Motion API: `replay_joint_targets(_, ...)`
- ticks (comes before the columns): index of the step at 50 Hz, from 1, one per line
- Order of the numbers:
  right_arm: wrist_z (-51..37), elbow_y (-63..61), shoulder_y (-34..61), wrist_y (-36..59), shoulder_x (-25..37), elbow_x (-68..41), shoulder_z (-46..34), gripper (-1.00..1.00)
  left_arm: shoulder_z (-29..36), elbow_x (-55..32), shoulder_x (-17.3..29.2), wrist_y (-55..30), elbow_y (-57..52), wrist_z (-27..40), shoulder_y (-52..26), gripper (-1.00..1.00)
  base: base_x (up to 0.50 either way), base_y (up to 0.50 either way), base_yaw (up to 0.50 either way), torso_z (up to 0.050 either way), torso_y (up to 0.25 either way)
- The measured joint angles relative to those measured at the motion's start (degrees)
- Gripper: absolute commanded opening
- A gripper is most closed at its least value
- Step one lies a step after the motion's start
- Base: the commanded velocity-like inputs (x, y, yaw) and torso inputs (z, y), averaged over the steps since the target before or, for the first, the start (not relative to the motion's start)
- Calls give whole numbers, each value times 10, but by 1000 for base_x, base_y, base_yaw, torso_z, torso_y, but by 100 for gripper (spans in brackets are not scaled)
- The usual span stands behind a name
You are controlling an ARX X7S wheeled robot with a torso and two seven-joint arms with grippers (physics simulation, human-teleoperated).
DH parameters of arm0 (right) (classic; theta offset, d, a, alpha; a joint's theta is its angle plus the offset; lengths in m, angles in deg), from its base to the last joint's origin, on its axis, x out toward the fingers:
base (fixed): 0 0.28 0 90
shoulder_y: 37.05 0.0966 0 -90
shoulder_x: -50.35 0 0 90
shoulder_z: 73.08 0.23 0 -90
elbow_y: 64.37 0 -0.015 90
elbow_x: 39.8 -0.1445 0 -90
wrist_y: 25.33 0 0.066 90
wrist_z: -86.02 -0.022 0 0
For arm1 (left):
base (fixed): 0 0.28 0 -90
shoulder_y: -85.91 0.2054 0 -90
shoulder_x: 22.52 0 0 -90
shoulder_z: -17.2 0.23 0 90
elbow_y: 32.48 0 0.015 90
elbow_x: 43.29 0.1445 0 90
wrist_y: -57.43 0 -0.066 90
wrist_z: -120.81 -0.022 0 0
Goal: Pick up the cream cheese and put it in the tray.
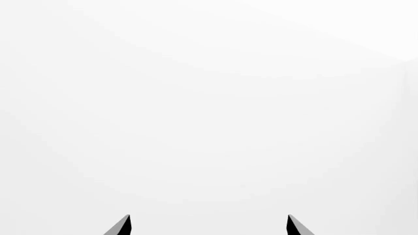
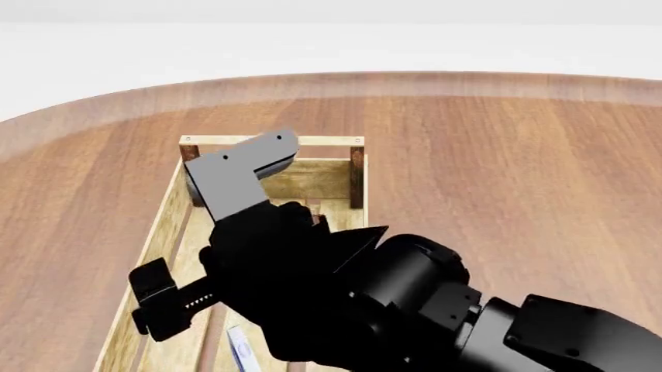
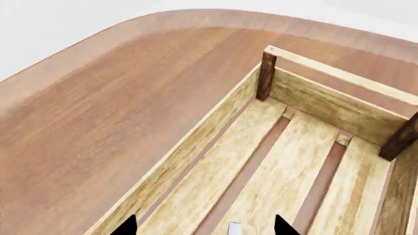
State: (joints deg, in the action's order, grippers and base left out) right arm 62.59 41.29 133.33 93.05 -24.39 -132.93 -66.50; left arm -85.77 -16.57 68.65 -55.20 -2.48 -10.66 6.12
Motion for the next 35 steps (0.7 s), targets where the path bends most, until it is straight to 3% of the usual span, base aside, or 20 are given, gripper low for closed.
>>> replay_joint_targets(35,-257,-365,8,-124,167,13,125,100,7,6,0,-2,0,0,-3,100,0,0,0,0,0)
